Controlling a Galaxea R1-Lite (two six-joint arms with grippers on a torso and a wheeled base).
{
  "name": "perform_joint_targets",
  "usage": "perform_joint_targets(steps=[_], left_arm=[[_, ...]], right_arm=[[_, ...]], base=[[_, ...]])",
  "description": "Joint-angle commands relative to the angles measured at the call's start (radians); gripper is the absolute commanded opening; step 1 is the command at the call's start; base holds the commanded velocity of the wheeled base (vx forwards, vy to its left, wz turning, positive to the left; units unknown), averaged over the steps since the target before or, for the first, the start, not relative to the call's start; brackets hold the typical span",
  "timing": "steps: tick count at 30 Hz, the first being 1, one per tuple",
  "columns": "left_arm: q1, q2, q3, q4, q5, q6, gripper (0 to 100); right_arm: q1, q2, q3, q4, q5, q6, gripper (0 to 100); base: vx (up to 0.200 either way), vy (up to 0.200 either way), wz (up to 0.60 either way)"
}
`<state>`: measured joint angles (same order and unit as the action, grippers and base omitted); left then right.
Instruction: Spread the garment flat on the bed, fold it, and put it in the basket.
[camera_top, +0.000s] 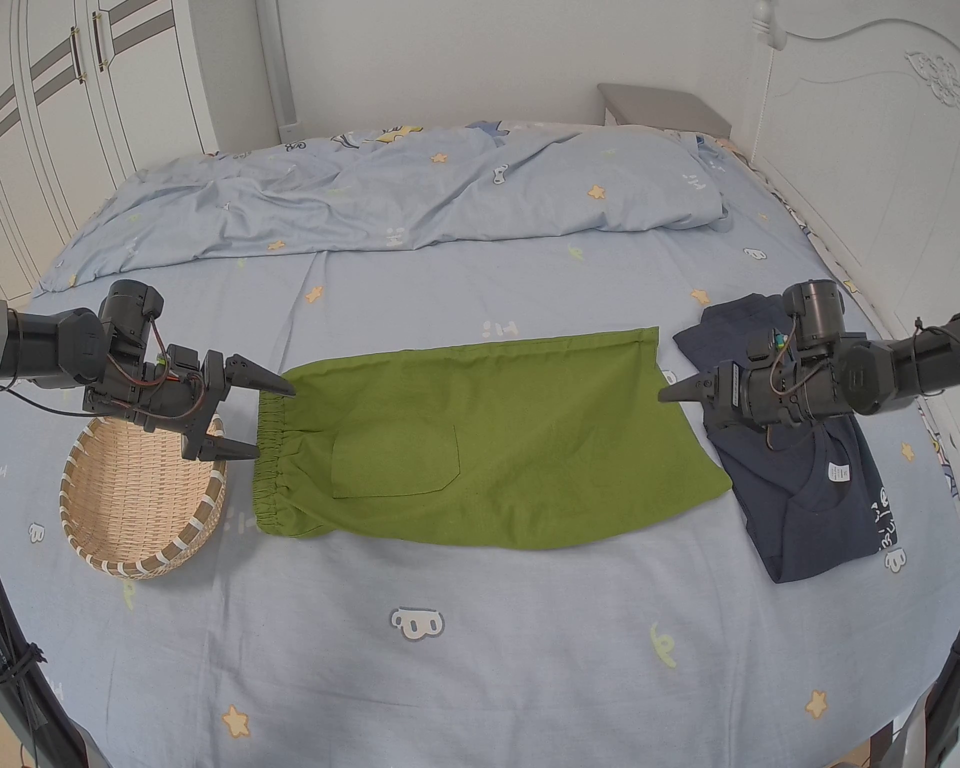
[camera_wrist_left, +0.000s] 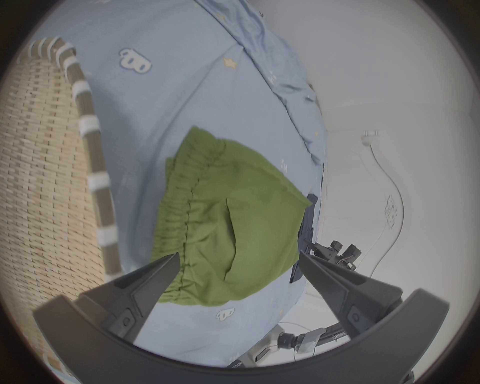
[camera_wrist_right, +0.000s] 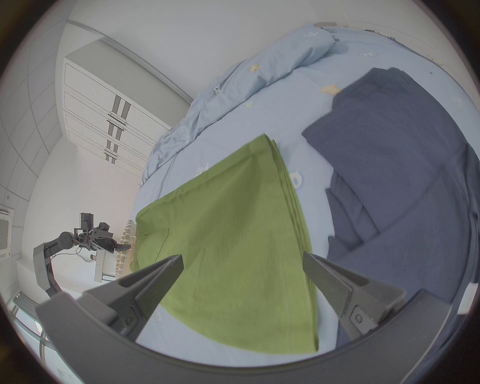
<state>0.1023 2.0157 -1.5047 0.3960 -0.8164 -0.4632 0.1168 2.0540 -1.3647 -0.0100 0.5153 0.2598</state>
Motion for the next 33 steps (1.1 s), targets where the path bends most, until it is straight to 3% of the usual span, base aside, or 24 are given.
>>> perform_joint_targets(steps=[1, 2, 10, 22, 33], left_arm=[[-0.064, -0.083, 0.124, -0.006, 0.01, 0.066, 100], [-0.079, -0.081, 0.153, -0.006, 0.013, 0.066, 100], [-0.104, -0.072, 0.208, -0.005, 0.011, 0.067, 100], [-0.001, 0.003, 0.162, -0.028, 0.014, 0.074, 100], [0.005, 0.061, 0.173, -0.083, 0.014, 0.103, 100]], right_arm=[[0.02, -0.212, 0.233, -0.11, 0.0, 0.035, 100], [0.026, -0.247, 0.303, -0.156, 0.005, 0.085, 100], [0.03, -0.287, 0.404, -0.226, 0.006, 0.102, 100], [0.101, -0.354, 0.464, -0.231, 0.005, 0.102, 100], [0.11, -0.347, 0.477, -0.232, 0.002, 0.099, 100]], base=[[0.0, 0.0, 0.0], [0.0, 0.0, 0.0], [0.0, 0.0, 0.0], [0.0, 0.0, 0.0], [0.0, 0.0, 0.0]])
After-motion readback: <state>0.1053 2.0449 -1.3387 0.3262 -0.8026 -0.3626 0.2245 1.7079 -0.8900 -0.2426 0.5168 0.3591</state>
